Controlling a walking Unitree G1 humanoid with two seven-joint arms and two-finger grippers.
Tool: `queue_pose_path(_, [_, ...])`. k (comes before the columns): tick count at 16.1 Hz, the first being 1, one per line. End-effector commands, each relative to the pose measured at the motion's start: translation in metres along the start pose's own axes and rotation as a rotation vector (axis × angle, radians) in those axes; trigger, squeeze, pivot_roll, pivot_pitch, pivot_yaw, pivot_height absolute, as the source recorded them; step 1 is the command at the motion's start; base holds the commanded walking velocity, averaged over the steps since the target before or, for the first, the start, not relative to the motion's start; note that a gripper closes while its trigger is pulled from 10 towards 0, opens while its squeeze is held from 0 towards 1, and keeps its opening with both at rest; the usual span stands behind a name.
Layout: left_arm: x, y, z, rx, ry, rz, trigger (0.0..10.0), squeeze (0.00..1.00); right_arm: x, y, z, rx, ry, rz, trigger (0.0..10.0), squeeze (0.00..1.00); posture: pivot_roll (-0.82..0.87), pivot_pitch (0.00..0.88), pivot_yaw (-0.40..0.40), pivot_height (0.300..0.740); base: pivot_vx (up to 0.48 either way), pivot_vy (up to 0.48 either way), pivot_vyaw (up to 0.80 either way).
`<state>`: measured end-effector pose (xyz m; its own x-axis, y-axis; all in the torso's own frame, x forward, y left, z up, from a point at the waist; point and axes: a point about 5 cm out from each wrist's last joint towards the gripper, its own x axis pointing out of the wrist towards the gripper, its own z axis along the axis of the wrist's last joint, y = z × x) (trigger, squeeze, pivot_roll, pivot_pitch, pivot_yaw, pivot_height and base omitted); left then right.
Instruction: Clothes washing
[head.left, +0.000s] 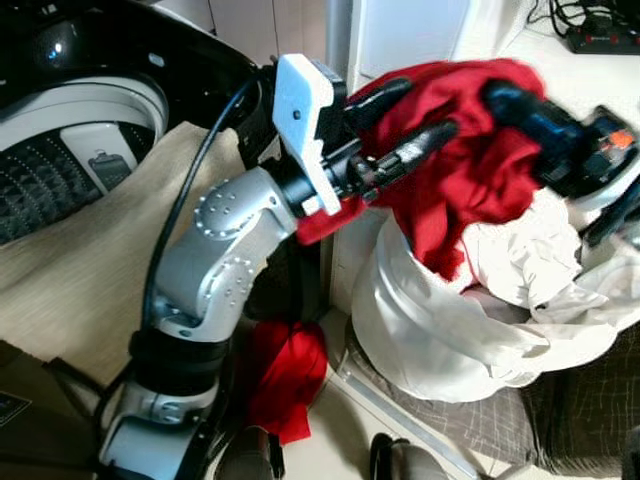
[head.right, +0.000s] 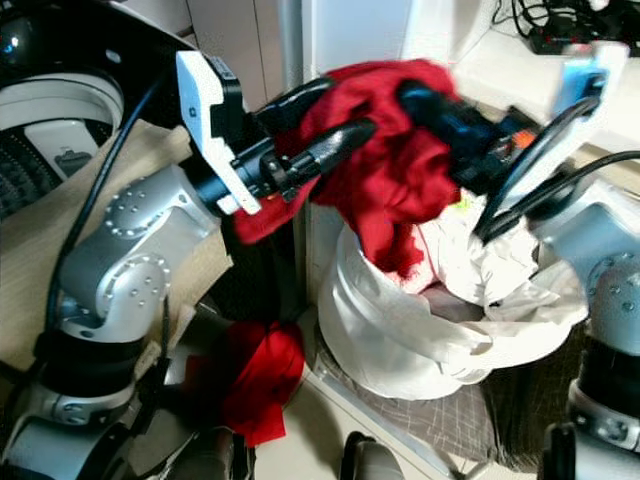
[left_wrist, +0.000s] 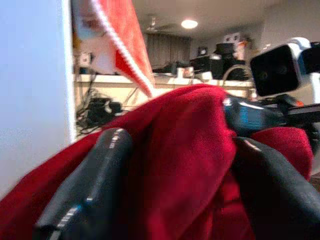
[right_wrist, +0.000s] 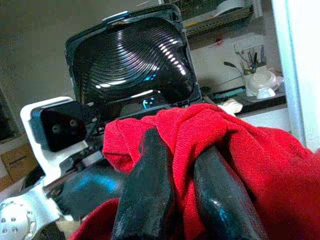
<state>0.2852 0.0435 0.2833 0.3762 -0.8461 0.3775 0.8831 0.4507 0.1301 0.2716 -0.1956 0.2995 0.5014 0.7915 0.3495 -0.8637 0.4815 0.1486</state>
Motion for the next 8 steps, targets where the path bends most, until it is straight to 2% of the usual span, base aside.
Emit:
queue_pose_path(1, [0.001, -0.009, 0.001, -0.008, -0.016, -0.049, 10.0, 0.41, 0.003, 0.008, 0.001, 0.004, -0.001, 0.026, 0.0, 0.00, -0.08, 0.095, 0.007, 0.740, 0.000, 0.000, 0.00])
queue_pose_path(2, [0.000, -0.012, -0.002, 0.000, 0.001, -0.063, 10.0, 0.00, 0.005, 0.010, 0.000, 0.014, 0.000, 0.034, 0.0, 0.00, -0.08, 0.094, 0.005, 0.740, 0.000, 0.000, 0.00])
queue_pose_path(3, [-0.002, -0.012, -0.005, 0.013, 0.010, -0.056, 10.0, 0.00, 0.007, 0.012, 0.000, 0.020, 0.001, 0.040, 0.0, 0.00, -0.08, 0.092, 0.004, 0.740, 0.000, 0.000, 0.00])
queue_pose_path(4, [-0.003, -0.009, -0.007, 0.005, 0.015, -0.024, 4.6, 0.00, 0.008, 0.014, 0.000, 0.020, 0.002, 0.043, 0.0, 0.00, -0.08, 0.090, 0.004, 0.740, 0.000, 0.000, 0.00])
queue_pose_path(5, [-0.004, -0.006, -0.007, 0.004, 0.014, -0.003, 0.0, 0.00, 0.009, 0.014, 0.001, 0.021, 0.001, 0.043, 0.0, 0.00, -0.08, 0.090, 0.004, 0.740, 0.000, 0.000, 0.00])
queue_pose_path(8, [-0.008, -0.001, -0.005, 0.000, 0.003, 0.005, 0.0, 0.00, 0.008, 0.013, 0.001, 0.024, 0.005, 0.036, 0.0, 0.00, -0.07, 0.084, 0.003, 0.740, 0.000, 0.000, 0.00])
